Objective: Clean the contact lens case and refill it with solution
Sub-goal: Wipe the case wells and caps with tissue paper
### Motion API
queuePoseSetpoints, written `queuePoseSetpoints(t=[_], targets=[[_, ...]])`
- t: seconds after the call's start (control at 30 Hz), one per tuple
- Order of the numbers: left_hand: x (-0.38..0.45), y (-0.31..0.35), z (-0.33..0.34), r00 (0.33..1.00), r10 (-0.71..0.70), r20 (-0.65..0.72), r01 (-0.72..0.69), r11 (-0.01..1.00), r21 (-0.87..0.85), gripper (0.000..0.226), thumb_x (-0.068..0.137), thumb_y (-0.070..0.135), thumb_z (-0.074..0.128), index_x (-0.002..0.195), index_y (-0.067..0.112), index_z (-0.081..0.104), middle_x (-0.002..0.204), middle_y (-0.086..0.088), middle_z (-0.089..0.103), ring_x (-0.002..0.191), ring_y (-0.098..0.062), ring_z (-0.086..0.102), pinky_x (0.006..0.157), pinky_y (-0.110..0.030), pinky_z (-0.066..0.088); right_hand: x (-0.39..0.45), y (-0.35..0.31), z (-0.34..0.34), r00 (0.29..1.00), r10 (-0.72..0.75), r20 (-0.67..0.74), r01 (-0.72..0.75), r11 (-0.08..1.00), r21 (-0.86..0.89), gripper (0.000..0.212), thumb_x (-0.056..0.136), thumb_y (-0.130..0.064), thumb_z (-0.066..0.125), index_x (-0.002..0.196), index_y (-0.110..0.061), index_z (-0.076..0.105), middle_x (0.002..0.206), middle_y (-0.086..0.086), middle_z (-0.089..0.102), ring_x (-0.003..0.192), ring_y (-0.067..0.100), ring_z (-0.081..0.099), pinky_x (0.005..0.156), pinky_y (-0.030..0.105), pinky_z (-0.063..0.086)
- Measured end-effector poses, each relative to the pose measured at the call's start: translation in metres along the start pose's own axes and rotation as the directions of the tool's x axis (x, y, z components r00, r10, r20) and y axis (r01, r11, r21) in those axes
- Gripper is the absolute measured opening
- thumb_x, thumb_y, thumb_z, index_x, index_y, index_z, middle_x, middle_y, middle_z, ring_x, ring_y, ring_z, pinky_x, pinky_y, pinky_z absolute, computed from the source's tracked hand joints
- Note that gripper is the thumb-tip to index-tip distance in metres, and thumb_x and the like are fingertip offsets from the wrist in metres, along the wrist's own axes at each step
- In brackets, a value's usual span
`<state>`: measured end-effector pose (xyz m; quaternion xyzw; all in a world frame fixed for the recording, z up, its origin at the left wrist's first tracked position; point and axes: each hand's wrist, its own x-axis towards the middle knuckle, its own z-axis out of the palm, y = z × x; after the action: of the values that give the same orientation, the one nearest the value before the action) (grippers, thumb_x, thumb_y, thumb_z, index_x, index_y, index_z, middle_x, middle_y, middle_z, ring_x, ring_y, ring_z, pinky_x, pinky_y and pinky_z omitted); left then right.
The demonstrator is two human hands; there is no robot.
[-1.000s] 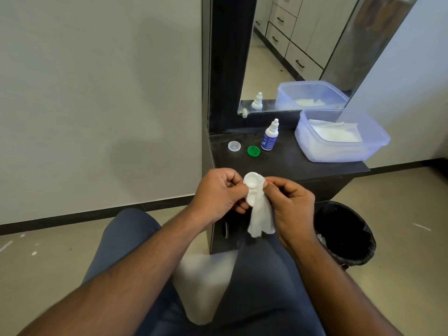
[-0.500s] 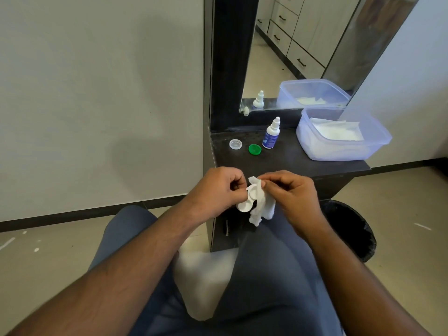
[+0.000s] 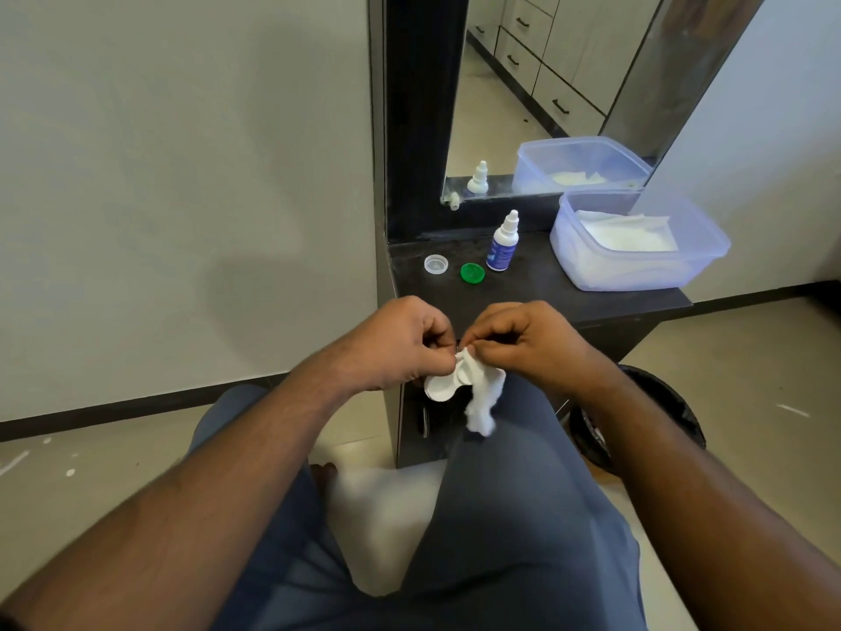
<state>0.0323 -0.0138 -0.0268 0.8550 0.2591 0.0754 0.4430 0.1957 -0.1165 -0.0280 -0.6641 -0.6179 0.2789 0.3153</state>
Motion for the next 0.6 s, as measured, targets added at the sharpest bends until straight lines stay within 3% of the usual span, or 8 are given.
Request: queuePoseSetpoints(t=[0.17,0.37,0.5,0.6], targets=[[0.000,0.001,-0.006,1.000,-0.025,0.007,0.026,0.998,-0.063,0.007,0.075,-0.001,0.065,0.072,0.004,0.069,0.074,-0.015,0.069,0.059,-0.008,0.058,0.052,-0.017,0.048,-0.002,0.002,-0.013,0.999,0.048,0.022,-0.051,0.991,0.123,0.019,0.080,-0.003,0.071,0.083,-0.021,0.075,0.082,-0.009,0.070,0.077,0.003,0.065,0.072,0.015,0.049],[0.005,0.004,-0.002,1.000,-0.015,-0.013,0.014,0.992,-0.126,0.004,0.077,0.000,0.068,0.076,0.002,0.071,0.072,-0.015,0.068,0.058,-0.006,0.058,0.052,-0.015,0.046,-0.004,0.005,-0.006,0.996,0.073,-0.042,-0.058,0.956,0.288,0.020,0.084,0.002,0.064,0.085,-0.014,0.075,0.084,-0.004,0.072,0.080,0.006,0.066,0.073,0.018,0.051],[0.004,0.002,-0.002,0.997,-0.030,-0.069,0.016,0.980,-0.196,0.007,0.079,-0.004,0.065,0.081,-0.002,0.071,0.072,-0.013,0.068,0.058,-0.005,0.058,0.051,-0.012,0.044,-0.013,0.015,0.002,0.966,0.176,-0.190,-0.071,0.885,0.459,0.015,0.085,-0.001,0.064,0.087,-0.012,0.075,0.086,0.001,0.074,0.085,0.019,0.069,0.075,0.028,0.056],[0.006,0.003,0.007,0.983,-0.055,-0.173,0.003,0.958,-0.287,0.006,0.079,-0.007,0.064,0.080,-0.006,0.070,0.069,-0.012,0.066,0.053,-0.003,0.057,0.049,-0.013,0.044,-0.011,0.016,0.018,0.895,0.271,-0.354,-0.006,0.802,0.598,0.020,0.085,-0.003,0.065,0.083,-0.018,0.077,0.088,0.004,0.075,0.085,0.022,0.070,0.075,0.034,0.054]])
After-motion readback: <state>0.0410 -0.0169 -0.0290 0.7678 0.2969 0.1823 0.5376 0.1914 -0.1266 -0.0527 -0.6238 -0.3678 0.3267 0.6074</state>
